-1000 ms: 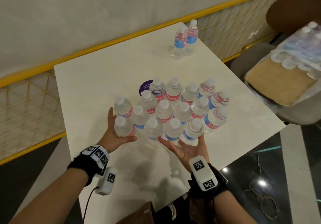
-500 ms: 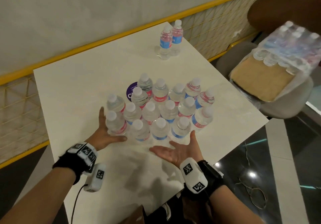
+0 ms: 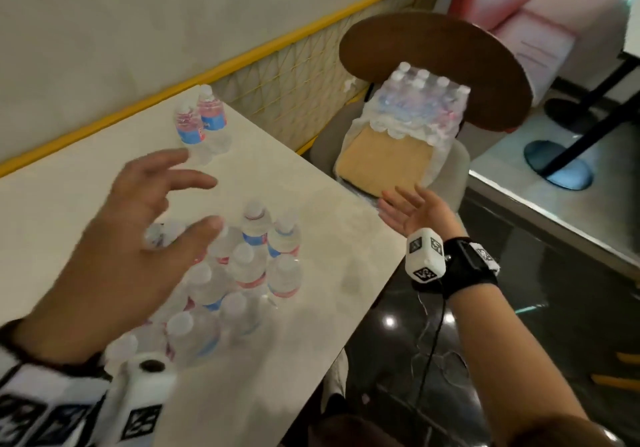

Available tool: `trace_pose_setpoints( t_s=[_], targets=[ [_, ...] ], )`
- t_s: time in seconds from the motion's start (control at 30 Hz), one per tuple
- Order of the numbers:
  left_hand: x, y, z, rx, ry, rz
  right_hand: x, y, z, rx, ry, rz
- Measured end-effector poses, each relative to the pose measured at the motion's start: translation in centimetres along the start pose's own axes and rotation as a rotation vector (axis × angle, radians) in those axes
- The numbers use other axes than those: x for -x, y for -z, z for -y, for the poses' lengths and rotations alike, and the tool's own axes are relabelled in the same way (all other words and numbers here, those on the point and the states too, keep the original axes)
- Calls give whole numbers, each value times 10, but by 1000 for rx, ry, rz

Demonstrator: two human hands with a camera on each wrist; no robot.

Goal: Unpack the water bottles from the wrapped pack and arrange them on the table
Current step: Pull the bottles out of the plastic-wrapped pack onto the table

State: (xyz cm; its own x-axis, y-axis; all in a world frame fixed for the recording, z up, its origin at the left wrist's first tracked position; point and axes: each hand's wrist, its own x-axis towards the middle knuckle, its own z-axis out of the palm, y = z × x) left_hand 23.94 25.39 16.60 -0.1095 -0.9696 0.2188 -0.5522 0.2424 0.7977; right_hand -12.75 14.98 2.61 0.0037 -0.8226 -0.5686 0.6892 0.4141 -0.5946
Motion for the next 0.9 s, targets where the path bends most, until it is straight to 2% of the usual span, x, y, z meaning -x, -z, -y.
trace_pose_setpoints(
  t_s=[0.07, 0.13, 0.27, 0.4, 0.53, 0.63, 0.7, 0.8, 0.9],
  targets=[
    [-32, -57, -25, 128, 73, 129, -19, -8, 21, -78, 85, -1],
    [-69, -113, -47, 114, 119, 314, -38, -15, 40, -107, 165, 23],
    [-143, -191, -52, -39, 168, 432, -74, -21, 71, -117, 195, 68],
    [-208, -245, -34, -249, 293, 451, -98, -15, 96, -255, 243, 70],
    [-256, -281, -7, -409, 262, 420, -104, -11, 109, -317, 262, 122],
    [-277, -298, 2, -494, 279, 453, -103, -3, 111, -360, 224, 166],
    [-289, -304, 3, -513, 285, 489, -102, 1, 112, -345, 201, 184],
    [-304, -311, 4, -453, 194, 485, -105, 4, 112, -304, 183, 208],
    [-305, -313, 5, -321, 150, 323, -104, 5, 103, -102, 158, 179]
  ],
)
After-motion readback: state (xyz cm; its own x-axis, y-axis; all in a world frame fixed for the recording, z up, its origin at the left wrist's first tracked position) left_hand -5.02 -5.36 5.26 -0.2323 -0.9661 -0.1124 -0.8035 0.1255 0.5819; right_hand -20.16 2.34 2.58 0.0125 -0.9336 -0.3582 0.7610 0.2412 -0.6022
